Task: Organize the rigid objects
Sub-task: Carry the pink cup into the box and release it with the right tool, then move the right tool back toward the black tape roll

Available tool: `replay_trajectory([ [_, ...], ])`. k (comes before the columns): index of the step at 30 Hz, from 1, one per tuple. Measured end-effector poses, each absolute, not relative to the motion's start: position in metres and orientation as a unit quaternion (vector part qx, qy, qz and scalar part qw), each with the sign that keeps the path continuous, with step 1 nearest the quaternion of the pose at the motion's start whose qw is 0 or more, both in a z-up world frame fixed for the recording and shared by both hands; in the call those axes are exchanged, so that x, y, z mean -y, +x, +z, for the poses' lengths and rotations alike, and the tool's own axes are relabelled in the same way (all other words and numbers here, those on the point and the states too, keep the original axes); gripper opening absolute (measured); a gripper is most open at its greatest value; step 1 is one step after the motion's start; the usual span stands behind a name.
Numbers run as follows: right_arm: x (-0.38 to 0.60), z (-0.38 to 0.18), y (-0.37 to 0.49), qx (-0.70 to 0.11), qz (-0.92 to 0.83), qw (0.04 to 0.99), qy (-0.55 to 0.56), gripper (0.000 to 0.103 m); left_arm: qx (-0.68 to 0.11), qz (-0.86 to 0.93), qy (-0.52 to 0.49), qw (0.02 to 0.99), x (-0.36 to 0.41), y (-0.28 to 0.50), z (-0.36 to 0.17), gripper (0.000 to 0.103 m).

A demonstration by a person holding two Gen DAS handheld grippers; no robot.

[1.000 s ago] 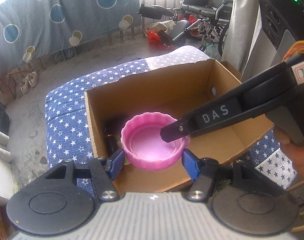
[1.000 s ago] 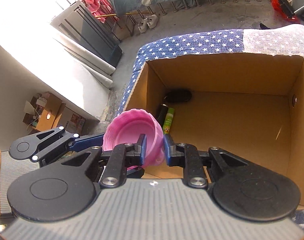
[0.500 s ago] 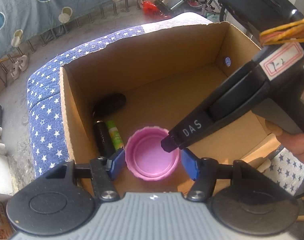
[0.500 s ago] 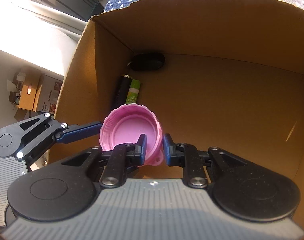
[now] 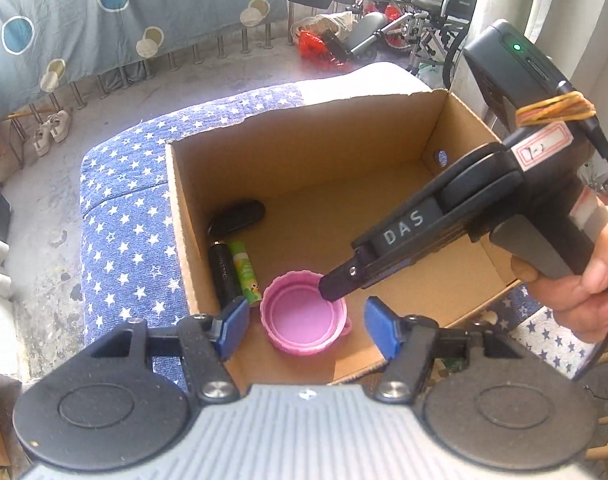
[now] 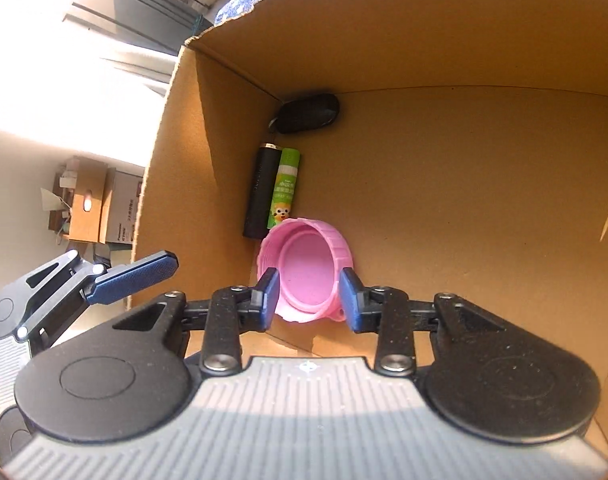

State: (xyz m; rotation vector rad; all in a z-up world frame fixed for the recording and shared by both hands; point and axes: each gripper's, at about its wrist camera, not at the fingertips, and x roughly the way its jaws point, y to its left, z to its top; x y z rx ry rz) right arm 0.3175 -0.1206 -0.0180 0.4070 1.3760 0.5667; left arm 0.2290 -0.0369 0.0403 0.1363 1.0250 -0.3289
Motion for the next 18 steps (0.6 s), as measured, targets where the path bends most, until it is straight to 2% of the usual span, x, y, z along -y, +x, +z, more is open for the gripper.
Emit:
replay_trajectory([
  [10, 0.195, 0.058, 0.208, -0.509, 0.276, 0.772, 0.264, 0.038, -0.440, -0.169, 0.018, 0.882, 0.001, 0.146, 0.075, 0.068],
  [14, 0.216, 0.060, 0.146, -0.480, 0.279, 0.778, 0.294, 0.041, -0.436, -0.177, 0.035, 0.881, 0.001, 0.109, 0.071, 0.070],
  [18, 0.219, 0.030, 0.100, -0.490, 0.269, 0.766, 0.319, 0.041, -0.454, -0.192, 0.077, 0.867, 0.014, 0.080, 0.048, 0.070],
])
